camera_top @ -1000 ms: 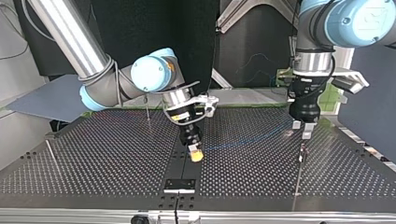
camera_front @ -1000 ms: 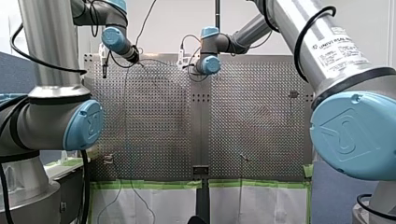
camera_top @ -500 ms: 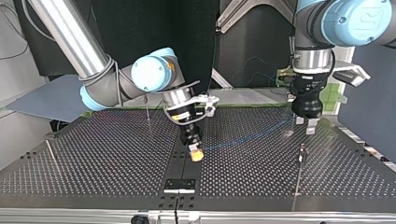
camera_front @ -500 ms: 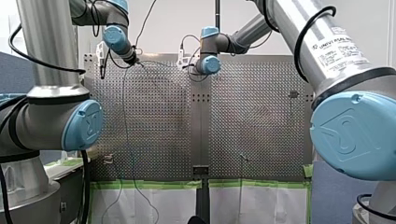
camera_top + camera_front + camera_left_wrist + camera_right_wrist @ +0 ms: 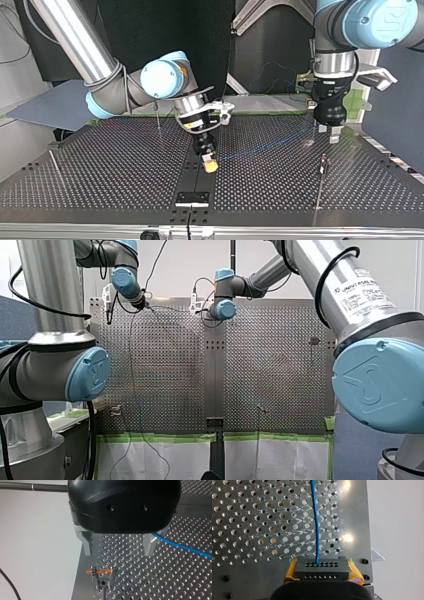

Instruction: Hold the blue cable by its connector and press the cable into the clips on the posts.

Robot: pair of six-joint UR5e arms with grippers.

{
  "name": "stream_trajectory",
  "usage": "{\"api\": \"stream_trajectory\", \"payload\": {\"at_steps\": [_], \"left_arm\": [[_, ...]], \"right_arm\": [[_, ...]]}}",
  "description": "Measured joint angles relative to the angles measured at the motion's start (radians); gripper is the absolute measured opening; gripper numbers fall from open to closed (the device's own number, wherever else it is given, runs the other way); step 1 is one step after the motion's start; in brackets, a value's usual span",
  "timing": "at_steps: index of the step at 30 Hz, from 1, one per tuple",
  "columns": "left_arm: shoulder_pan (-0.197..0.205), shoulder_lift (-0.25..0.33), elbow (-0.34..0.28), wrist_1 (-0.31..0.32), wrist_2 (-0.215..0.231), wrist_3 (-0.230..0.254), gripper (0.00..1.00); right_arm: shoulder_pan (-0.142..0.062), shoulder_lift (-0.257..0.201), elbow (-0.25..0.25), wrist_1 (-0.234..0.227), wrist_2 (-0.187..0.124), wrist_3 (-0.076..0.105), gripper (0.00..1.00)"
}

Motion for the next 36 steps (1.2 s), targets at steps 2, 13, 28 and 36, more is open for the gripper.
{"api": "stream_trajectory", "payload": {"at_steps": [2,13,28,36], "left_arm": [[-0.005,0.0,0.0,-0.002,0.001,-0.003,1.0],[-0.077,-0.024,-0.026,-0.065,0.065,-0.085,1.0],[-0.206,-0.067,-0.007,-0.092,0.092,-0.202,1.0],[-0.281,-0.066,-0.003,-0.063,0.166,-0.272,1.0]], "right_arm": [[-0.002,0.0,0.0,0.0,0.0,-0.001,0.0],[-0.009,0.0,0.0,0.0,0.0,-0.014,0.0],[-0.015,0.0,0.001,0.002,0.0,-0.035,0.0],[-0.016,0.0,0.001,0.011,0.0,-0.04,0.0]]}}
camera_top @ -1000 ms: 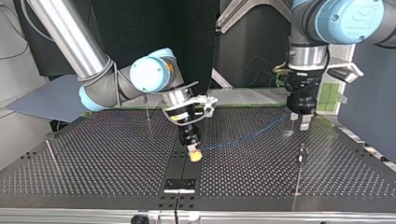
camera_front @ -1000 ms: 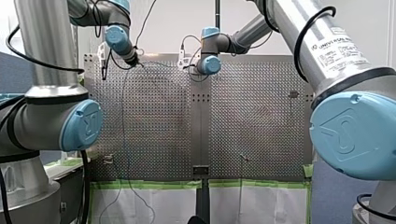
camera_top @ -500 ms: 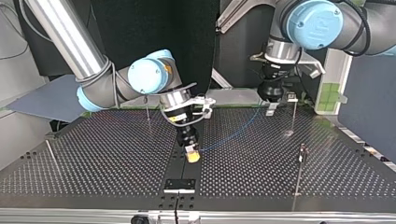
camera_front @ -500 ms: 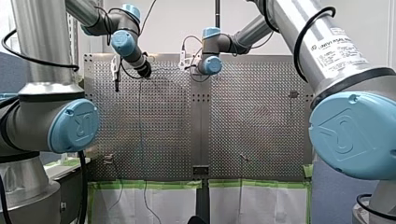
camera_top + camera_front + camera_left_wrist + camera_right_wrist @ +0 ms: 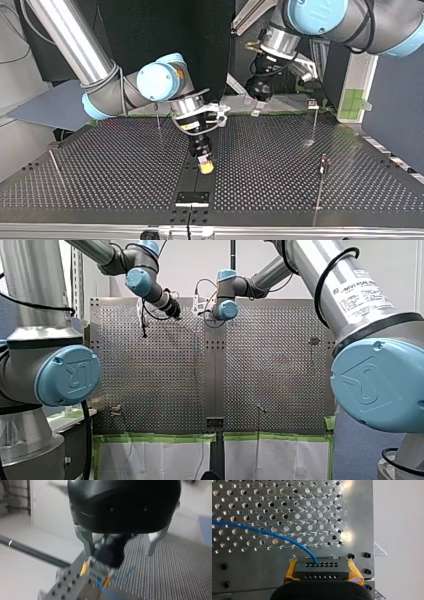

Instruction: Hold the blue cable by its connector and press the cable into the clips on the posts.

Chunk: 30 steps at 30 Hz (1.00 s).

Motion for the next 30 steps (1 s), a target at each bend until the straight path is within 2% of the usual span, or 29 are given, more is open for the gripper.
{"api": "stream_trajectory", "payload": {"at_steps": [5,12,18,25,30], "left_arm": [[-0.006,0.0,0.002,0.003,0.004,-0.03,1.0],[0.019,-0.01,0.015,-0.001,-0.055,-0.003,1.0],[0.04,-0.025,0.019,-0.005,-0.102,0.018,1.0],[0.058,-0.035,0.021,-0.006,-0.101,-0.01,1.0],[0.07,-0.036,0.024,-0.004,-0.072,-0.052,1.0]], "right_arm": [[0.0,-0.003,0.0,0.024,0.0,-0.004,0.0],[0.008,-0.032,0.009,0.077,-0.001,-0.015,0.0],[0.009,-0.081,0.053,0.094,0.001,-0.019,0.0],[0.012,-0.143,0.114,0.093,0.007,-0.016,0.0],[0.015,-0.186,0.158,0.092,0.024,-0.016,0.0]]}}
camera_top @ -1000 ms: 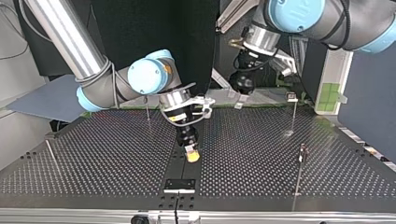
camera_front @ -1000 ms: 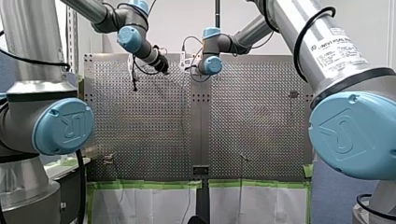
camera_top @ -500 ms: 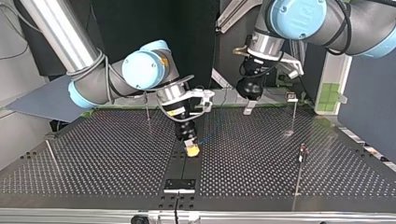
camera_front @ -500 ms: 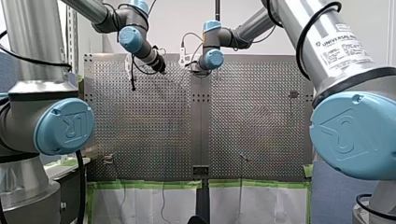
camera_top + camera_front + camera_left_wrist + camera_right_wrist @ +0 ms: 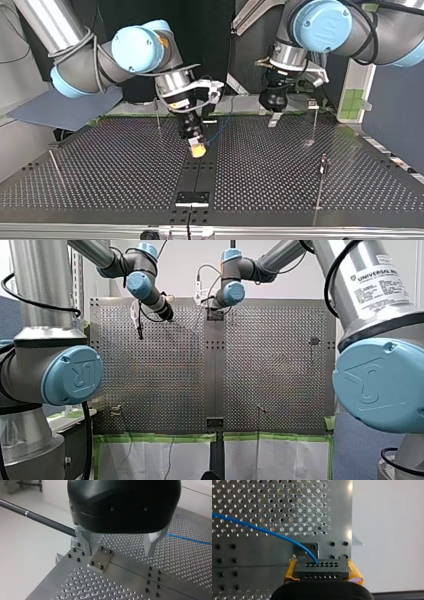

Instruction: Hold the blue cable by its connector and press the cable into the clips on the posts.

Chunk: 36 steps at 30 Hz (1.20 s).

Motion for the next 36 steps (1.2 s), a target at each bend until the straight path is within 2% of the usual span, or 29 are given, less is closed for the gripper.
{"api": "stream_trajectory", "payload": {"at_steps": [7,17,28,36], "left_arm": [[0.021,-0.003,0.001,0.004,0.028,-0.049,1.0],[0.04,-0.029,0.002,-0.015,0.071,-0.095,1.0],[0.068,-0.035,0.002,-0.002,0.166,-0.19,1.0],[0.076,-0.074,0.002,-0.023,0.241,-0.262,1.0]], "right_arm": [[0.009,-0.019,0.033,0.001,0.031,-0.002,0.0],[0.016,-0.024,0.057,0.0,0.04,0.0,0.0],[0.02,-0.025,0.07,-0.005,0.04,0.004,0.0],[0.02,-0.025,0.07,-0.007,0.04,0.002,0.0]]}}
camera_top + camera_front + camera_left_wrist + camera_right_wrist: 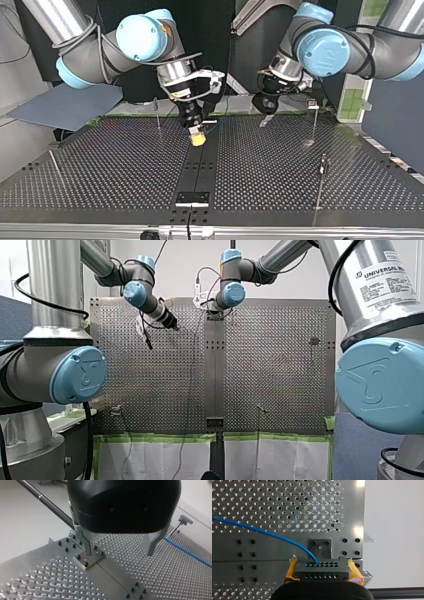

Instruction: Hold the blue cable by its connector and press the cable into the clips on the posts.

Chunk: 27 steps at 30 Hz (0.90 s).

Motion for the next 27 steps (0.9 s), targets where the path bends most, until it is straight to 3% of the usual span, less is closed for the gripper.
{"api": "stream_trajectory", "payload": {"at_steps": [8,20,27], "left_arm": [[0.013,-0.007,0.001,-0.005,0.071,-0.052,1.0],[0.016,-0.011,0.042,-0.017,0.166,-0.081,1.0],[0.008,-0.052,0.057,-0.016,0.214,-0.096,1.0]], "right_arm": [[0.0,0.001,0.0,-0.001,0.0,-0.001,0.0],[0.0,0.002,0.0,-0.002,0.0,-0.004,0.0],[0.0,0.002,0.0,-0.002,-0.001,-0.005,0.0]]}}
